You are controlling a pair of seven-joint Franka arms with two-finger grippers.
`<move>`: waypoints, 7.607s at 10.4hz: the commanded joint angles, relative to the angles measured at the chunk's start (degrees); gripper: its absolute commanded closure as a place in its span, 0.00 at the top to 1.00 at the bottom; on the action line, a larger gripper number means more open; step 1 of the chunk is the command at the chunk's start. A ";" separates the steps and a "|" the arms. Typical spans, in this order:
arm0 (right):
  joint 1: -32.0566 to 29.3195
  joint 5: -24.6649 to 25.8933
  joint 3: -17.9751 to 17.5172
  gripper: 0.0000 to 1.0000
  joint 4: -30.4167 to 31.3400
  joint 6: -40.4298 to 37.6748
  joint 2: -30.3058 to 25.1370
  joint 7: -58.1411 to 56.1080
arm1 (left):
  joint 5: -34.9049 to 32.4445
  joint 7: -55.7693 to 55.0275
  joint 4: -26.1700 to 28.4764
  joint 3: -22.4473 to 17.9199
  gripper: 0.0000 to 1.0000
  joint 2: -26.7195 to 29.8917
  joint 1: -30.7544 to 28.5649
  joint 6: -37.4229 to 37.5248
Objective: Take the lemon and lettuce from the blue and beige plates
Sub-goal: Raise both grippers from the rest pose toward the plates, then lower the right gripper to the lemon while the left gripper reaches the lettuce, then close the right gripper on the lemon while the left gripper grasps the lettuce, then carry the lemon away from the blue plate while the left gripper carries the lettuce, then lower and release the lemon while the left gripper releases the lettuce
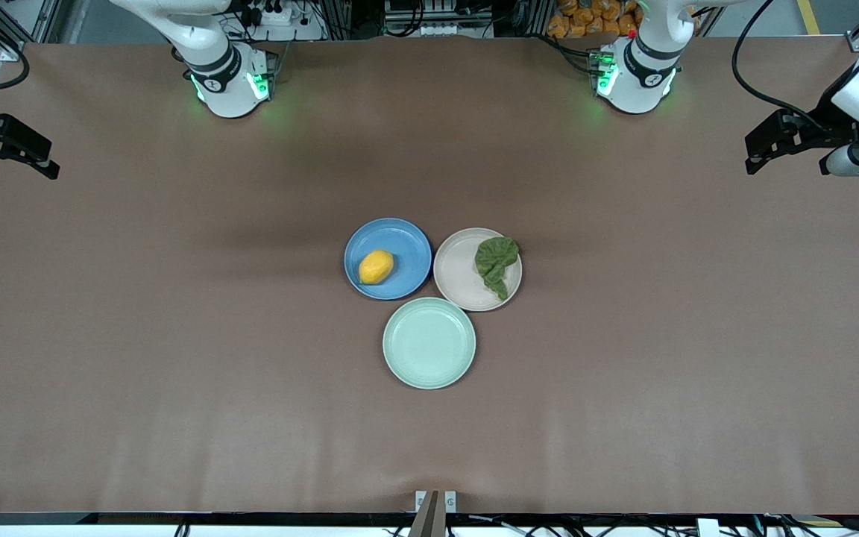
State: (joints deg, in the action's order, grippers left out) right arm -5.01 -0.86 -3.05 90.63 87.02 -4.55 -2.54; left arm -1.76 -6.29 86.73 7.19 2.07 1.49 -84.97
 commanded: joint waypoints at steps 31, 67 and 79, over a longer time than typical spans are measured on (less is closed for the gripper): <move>36.20 -1.95 -0.91 1.00 12.47 44.10 35.29 52.00 | -20.62 -43.87 24.19 17.77 1.00 -30.70 15.64 -56.70; 0.89 7.72 0.06 0.00 10.97 43.04 35.29 4.31 | -15.90 -2.24 21.12 16.89 0.00 -22.52 -13.08 -35.44; 0.78 7.10 -0.82 1.00 30.89 43.94 16.98 1.49 | -16.08 -0.13 12.70 17.06 1.00 -24.06 -15.03 -30.12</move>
State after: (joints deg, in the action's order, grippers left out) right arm -3.86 5.78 -2.64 112.67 130.61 21.90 -0.41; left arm -18.72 -7.98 101.32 23.73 -26.48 -13.27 -120.45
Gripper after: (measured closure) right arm 0.000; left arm 0.233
